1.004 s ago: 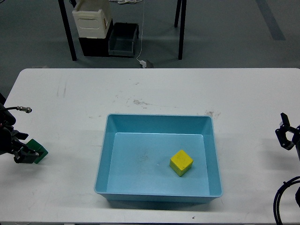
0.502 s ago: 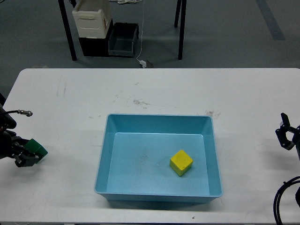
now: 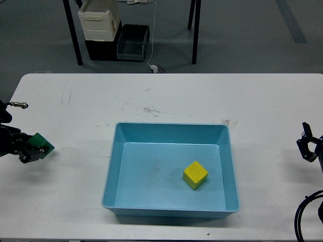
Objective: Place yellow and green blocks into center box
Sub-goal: 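Lift the green cube with the left gripper and carry it over the box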
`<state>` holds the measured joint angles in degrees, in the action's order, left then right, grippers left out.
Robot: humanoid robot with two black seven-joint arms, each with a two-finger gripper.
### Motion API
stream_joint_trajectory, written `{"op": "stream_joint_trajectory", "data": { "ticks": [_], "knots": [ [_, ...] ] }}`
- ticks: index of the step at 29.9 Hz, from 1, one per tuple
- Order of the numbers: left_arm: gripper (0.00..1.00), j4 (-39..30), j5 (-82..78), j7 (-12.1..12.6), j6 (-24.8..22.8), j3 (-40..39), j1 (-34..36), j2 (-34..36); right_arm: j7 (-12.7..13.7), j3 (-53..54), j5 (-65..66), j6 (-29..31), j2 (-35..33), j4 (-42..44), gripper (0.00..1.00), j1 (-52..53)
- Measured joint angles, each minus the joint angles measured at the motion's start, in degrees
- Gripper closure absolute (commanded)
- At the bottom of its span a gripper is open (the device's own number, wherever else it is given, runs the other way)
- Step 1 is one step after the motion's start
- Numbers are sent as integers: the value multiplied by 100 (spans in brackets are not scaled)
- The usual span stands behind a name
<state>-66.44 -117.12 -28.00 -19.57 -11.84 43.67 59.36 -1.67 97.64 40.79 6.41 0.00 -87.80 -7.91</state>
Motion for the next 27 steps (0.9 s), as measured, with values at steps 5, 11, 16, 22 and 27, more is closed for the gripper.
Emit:
{"op": "stream_joint_trajectory", "data": {
  "ticks": [5,11,16,22,27],
  "knots": [
    [71,-1,1068,1,33,17,890,251,0,0,0,-6,0,0,0,0],
    [72,-201,1923,0,-7,-23,1892,303,0,0,-2,-9,0,0,0,-4],
    [72,-751,1966,-1,-30,-26,2333,1,0,0,-3,-9,0,0,0,-33],
    [72,-923,1843,-1,-84,37,2761,-932,0,-17,-7,-6,0,0,0,-35],
    [72,-1163,1301,-2,-355,442,3142,-1639,0,-26,-2,-1,0,0,0,-35]
  ]
}}
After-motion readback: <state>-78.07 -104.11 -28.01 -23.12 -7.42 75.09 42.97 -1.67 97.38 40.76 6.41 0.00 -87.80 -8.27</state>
